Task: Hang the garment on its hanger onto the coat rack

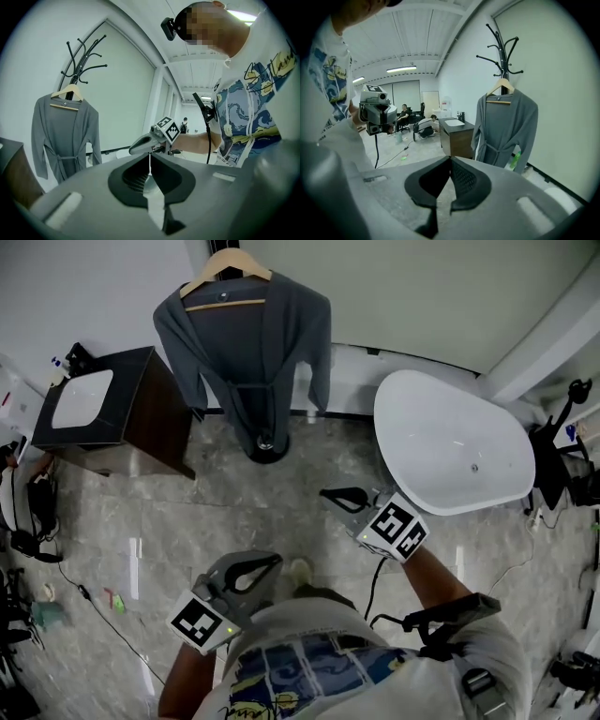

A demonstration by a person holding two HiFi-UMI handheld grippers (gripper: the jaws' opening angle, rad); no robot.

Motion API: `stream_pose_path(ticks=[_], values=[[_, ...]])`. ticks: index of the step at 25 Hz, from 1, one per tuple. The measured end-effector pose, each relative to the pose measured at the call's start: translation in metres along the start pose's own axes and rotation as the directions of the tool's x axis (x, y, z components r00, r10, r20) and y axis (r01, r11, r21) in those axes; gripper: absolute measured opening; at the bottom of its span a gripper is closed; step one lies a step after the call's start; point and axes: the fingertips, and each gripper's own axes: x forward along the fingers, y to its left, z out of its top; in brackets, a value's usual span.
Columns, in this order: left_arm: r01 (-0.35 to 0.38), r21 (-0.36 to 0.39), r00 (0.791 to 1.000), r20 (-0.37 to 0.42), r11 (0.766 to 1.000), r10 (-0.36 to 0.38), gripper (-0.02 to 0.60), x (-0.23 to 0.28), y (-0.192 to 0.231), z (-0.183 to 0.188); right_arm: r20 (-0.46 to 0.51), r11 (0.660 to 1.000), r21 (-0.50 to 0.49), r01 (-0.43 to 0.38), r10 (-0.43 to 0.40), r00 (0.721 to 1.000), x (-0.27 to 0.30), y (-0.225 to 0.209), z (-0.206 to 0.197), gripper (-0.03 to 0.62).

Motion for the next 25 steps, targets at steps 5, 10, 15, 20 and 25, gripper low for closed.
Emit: stream_pose_path(ticks=[5, 10, 15, 20, 25], values=[[0.030, 0.017, 0.999, 0.019, 0.999, -0.030, 0.011, -0.025, 0.000, 0.001, 0.000, 1.000, 0.011, 0.003, -0.003, 1.000, 0.010, 0.039, 0.014, 0.003], [0.074, 0.026, 0.997, 0.025, 0.997, -0.074, 0.011, -0.046, -0.004, -0.001, -0.004, 1.000, 0.010, -0.008, 0.008, 1.000, 0.019, 0.073, 0.027, 0.003], [0.113, 0.027, 0.994, 0.009, 0.993, -0.113, 0.011, -0.064, -0.007, -0.008, -0.006, 1.000, 0.012, -0.012, 0.012, 1.000, 0.028, 0.098, 0.038, 0.003], [0.141, 0.038, 0.990, -0.009, 0.989, -0.141, 0.011, -0.082, -0.008, -0.013, 0.002, 1.000, 0.013, 0.000, 0.000, 1.000, 0.036, 0.117, 0.049, 0.002], [0.157, 0.048, 0.987, -0.020, 0.986, -0.156, 0.011, -0.100, -0.007, -0.017, 0.008, 1.000, -0.004, -0.005, 0.005, 1.000, 0.044, 0.139, 0.061, 0.002]])
